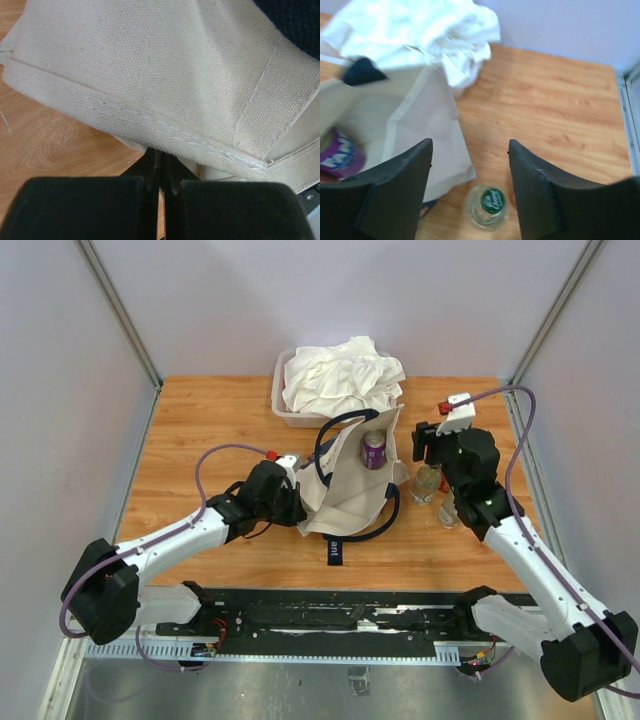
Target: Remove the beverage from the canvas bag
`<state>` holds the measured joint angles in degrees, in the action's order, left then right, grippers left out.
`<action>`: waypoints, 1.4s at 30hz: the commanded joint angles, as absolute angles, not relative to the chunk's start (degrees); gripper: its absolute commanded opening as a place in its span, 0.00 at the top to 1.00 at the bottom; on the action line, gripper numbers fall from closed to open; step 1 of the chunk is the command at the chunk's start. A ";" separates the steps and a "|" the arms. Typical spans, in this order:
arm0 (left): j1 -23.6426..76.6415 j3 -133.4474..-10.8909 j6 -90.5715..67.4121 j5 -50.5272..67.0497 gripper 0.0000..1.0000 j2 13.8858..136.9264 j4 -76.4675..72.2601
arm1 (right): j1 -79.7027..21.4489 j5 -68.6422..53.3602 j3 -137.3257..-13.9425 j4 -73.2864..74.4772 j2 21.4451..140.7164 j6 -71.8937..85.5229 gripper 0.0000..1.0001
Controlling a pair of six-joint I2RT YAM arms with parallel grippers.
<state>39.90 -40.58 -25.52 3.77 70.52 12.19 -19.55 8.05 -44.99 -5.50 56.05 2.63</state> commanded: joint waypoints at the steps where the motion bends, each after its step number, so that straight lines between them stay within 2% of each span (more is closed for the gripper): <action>1: 40.52 -41.21 -25.10 5.29 1.00 69.65 12.83 | -28.77 10.78 -55.57 -1.69 56.92 -4.27 0.42; 5: 40.52 -41.48 -24.84 5.12 0.99 69.31 12.92 | -36.34 13.33 -62.74 0.78 61.68 -6.33 0.52; 7: 40.52 -41.49 -24.93 5.25 1.00 69.19 12.84 | -37.21 11.91 -65.73 2.53 64.24 -4.25 0.60; 8: 40.52 -41.41 -24.91 5.27 1.00 69.11 12.77 | -37.26 11.27 -67.37 3.79 65.62 -2.79 0.66; 9: 40.52 -41.39 -24.94 5.30 0.99 69.02 12.75 | -37.26 11.00 -68.76 5.46 67.14 -1.79 0.85; 10: 40.52 -41.40 -24.88 5.35 0.99 68.93 12.79 | -37.30 11.21 -69.90 6.99 68.60 -1.04 0.97; 11: 40.52 -41.40 -24.94 5.33 0.99 68.79 12.71 | -37.32 11.62 -70.76 8.16 69.86 -0.49 0.99; 17: 40.52 -41.44 -24.62 5.57 1.00 68.64 12.74 | -37.43 10.58 -75.12 16.44 77.23 1.63 0.99; 29: 40.52 -41.00 -24.27 5.74 0.99 68.74 12.56 | -38.05 10.02 -75.21 16.11 86.30 3.52 0.99; 36: 40.52 -40.65 -24.43 5.14 1.00 68.30 12.27 | -37.92 16.99 -78.71 17.72 95.15 4.17 0.98; 38: 40.52 -40.65 -24.54 5.09 1.00 68.31 12.15 | -37.88 19.69 -79.89 18.03 97.24 4.02 0.89; 42: 40.52 -40.60 -24.52 4.87 1.00 68.49 11.98 | -37.67 23.01 -81.36 17.69 99.94 3.38 0.62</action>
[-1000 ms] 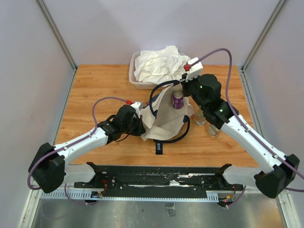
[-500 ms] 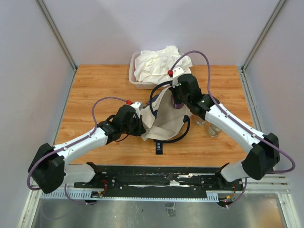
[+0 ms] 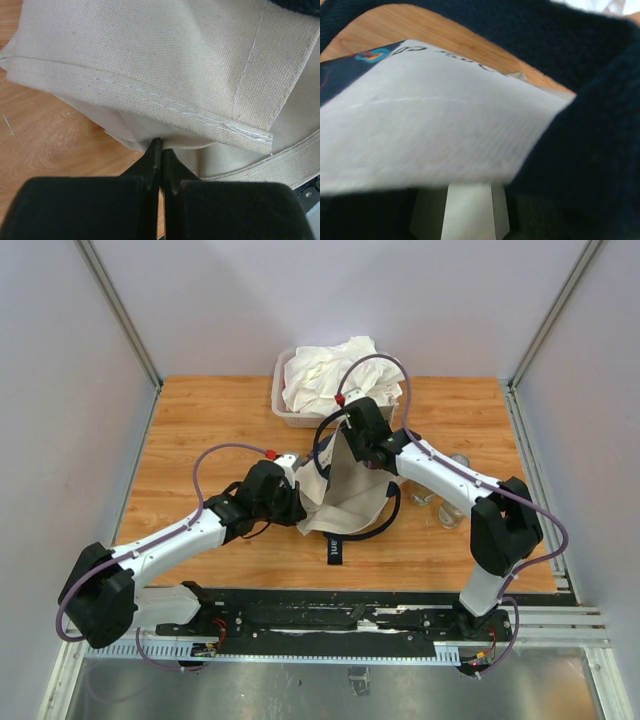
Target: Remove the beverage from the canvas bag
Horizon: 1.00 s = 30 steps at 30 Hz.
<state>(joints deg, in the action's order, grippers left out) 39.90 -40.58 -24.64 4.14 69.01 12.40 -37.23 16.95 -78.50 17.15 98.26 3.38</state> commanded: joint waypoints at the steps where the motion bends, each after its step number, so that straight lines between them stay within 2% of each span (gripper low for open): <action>1: 40.52 -40.53 -24.52 4.78 0.99 68.57 11.96 | -37.55 23.63 -81.43 17.48 100.51 3.32 0.53; 3: 40.52 -40.54 -24.45 4.75 1.00 68.85 11.95 | -37.14 24.59 -81.65 17.12 101.00 3.48 0.38; 5: 40.52 -40.52 -24.56 4.73 1.00 69.17 11.82 | -36.85 25.12 -81.50 16.77 101.30 3.67 0.16; 6: 40.52 -40.52 -24.53 4.73 0.99 69.31 11.74 | -36.66 26.63 -81.41 16.57 101.52 3.69 0.09; 8: 40.52 -40.52 -24.65 4.91 0.99 69.56 11.61 | -36.28 27.82 -81.13 16.17 101.95 3.65 0.03; 11: 40.52 -40.55 -24.74 4.97 0.99 69.90 11.43 | -35.13 27.48 -80.10 15.00 102.37 3.67 0.00; 30: 40.52 -39.85 -24.65 4.82 1.00 70.92 12.02 | -31.96 27.81 -76.19 5.00 108.28 7.02 0.02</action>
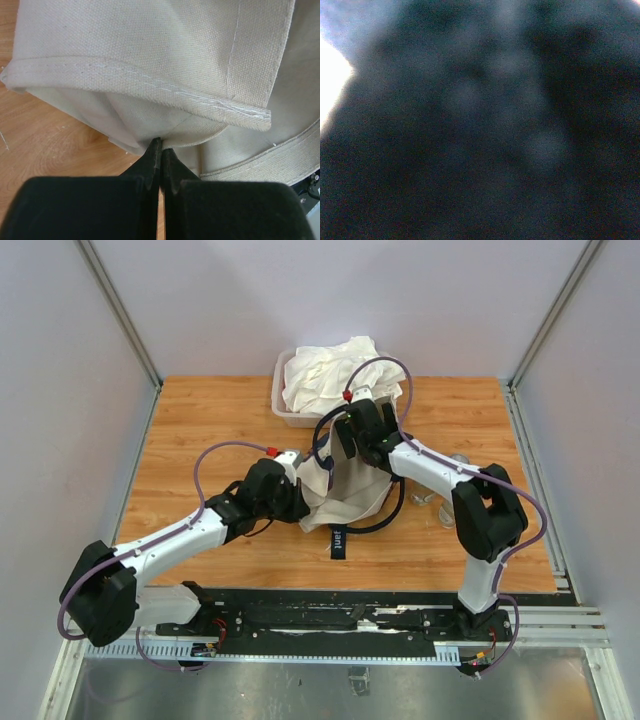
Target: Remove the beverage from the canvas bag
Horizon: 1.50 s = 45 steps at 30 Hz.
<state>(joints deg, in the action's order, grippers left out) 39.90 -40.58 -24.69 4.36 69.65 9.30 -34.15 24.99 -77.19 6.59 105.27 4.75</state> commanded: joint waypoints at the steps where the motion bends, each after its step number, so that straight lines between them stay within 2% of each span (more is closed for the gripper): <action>1: 40.52 -39.77 -24.63 4.79 1.00 71.04 12.10 | -31.81 28.12 -75.97 4.43 108.48 7.25 0.02; 19: 40.52 -40.40 -24.51 5.12 1.00 72.50 12.13 | -29.07 28.53 -74.65 2.99 112.01 10.54 0.02; 23: 40.52 -40.46 -24.52 5.09 1.00 72.69 12.13 | -28.57 29.04 -73.61 2.54 112.24 11.44 0.17; 27: 40.51 -40.55 -24.52 4.86 1.00 72.77 12.13 | -28.31 28.90 -72.55 1.91 112.52 11.60 0.37; 33: 40.52 -40.69 -24.55 4.70 0.99 72.95 12.13 | -28.13 26.43 -71.78 2.33 112.25 11.30 0.53; 34: 40.52 -40.62 -24.60 4.61 0.99 72.95 12.08 | -28.14 26.22 -71.57 2.32 111.91 11.30 0.83; 35: 40.52 -40.57 -24.65 4.59 1.00 72.91 12.05 | -28.20 26.57 -71.43 2.95 111.53 11.92 0.97; 45: 40.52 -40.03 -24.58 4.21 1.00 72.60 11.35 | -28.57 10.14 -67.94 -0.10 100.51 7.32 0.99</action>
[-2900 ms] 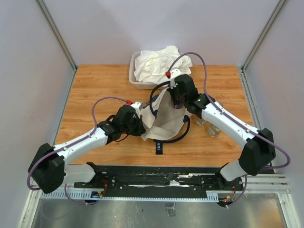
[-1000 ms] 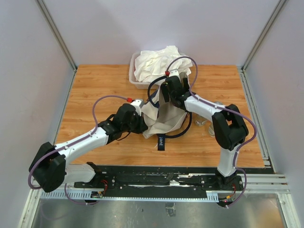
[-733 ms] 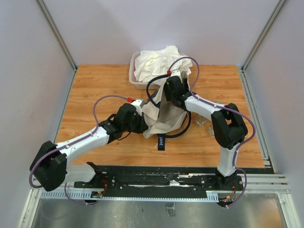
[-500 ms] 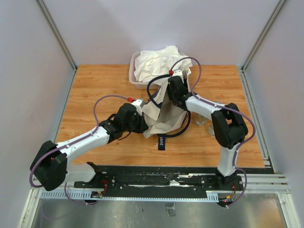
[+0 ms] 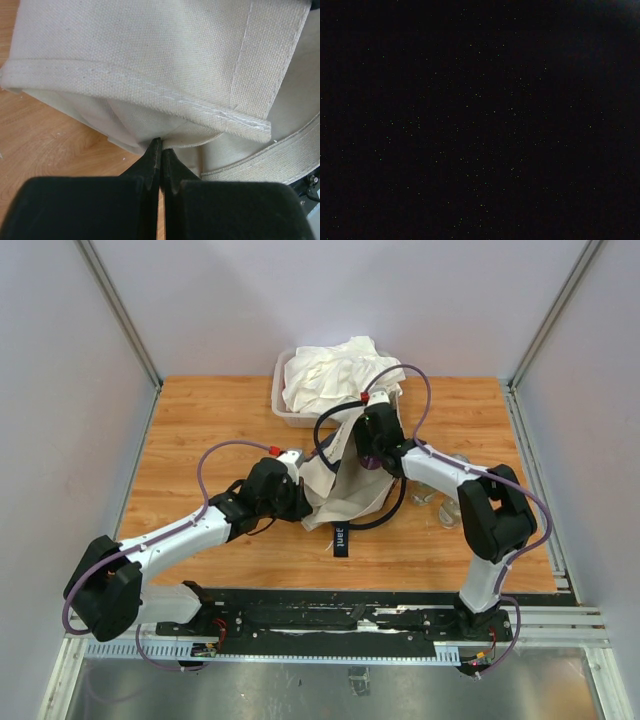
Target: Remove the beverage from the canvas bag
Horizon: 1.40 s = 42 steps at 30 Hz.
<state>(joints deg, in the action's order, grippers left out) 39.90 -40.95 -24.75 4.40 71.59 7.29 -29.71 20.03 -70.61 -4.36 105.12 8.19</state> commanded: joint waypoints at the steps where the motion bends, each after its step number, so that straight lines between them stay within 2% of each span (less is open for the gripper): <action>1: 40.52 -40.06 -24.53 4.18 1.00 72.60 11.26 | -28.82 9.09 -67.86 -0.23 98.96 6.65 0.99; 18: 40.52 -39.65 -23.48 4.75 0.99 72.33 10.35 | -38.75 11.78 -70.58 6.61 74.02 -4.44 0.99; 22: 40.52 -39.57 -23.30 4.94 1.00 71.79 10.59 | -43.37 17.63 -72.50 11.75 66.83 -7.38 0.99; 26: 40.52 -39.49 -23.14 4.66 0.99 71.01 10.89 | -49.41 30.97 -73.44 17.25 60.18 -10.51 0.99; 30: 40.52 -39.31 -23.27 4.13 1.00 70.22 11.16 | -53.04 42.63 -69.84 22.55 53.72 -7.93 0.99; 33: 40.52 -38.75 -23.57 3.73 1.00 69.39 11.12 | -53.48 46.64 -65.03 26.07 48.69 -3.16 0.99; 42: 40.52 -38.71 -23.94 2.30 1.00 69.08 11.69 | -53.53 47.25 -55.84 35.10 44.03 9.21 0.99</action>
<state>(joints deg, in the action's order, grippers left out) 39.99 -39.77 -24.43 4.29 69.58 8.73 -52.75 44.64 -57.69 33.65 44.53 2.09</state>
